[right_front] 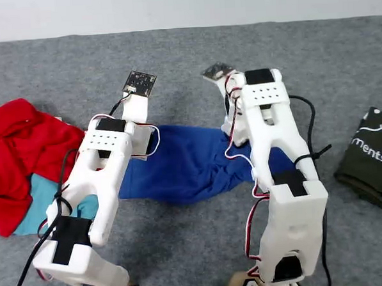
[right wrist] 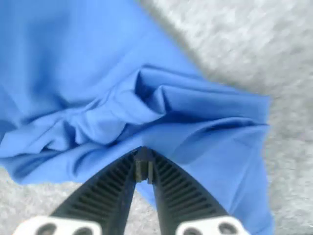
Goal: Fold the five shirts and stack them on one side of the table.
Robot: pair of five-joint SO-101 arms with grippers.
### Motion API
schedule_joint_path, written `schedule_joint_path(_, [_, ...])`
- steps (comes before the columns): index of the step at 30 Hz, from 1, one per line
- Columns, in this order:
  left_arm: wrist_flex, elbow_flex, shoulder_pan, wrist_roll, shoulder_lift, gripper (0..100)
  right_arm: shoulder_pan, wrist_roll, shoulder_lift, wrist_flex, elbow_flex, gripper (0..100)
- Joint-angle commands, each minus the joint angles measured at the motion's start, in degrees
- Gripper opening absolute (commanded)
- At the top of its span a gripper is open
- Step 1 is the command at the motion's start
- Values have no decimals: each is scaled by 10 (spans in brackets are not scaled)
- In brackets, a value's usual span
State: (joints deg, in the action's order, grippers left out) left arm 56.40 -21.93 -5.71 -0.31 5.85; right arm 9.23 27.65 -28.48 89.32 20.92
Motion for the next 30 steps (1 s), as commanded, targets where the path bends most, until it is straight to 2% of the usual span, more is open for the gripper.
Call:
schedule_joint_path(1, [-11, 2, -2, 3, -28, 5, 4, -14, 12, -1, 44, 10])
schedule_joint_path(9, [-11, 2, -4, 4, -28, 5, -1, -13, 69, 83, 58, 10])
schedule_joint_path(12, [-11, 2, -4, 4, -28, 5, -26, -13, 121, 131, 57, 10])
schedule_joint_path(17, [-17, 40, -35, 4, -45, 6, -127, -46, 247, 134, 24, 9])
schedule_joint_path(22, [38, 114, -139, 2, -57, 6, -229, -47, 356, 134, -78, 9])
schedule_joint_path(25, [40, 147, -188, 2, -35, 6, -283, -49, 421, 131, -146, 9])
schedule_joint_path(30, [42, 218, -233, 3, 48, 8, -372, -50, 523, 131, -222, 9])
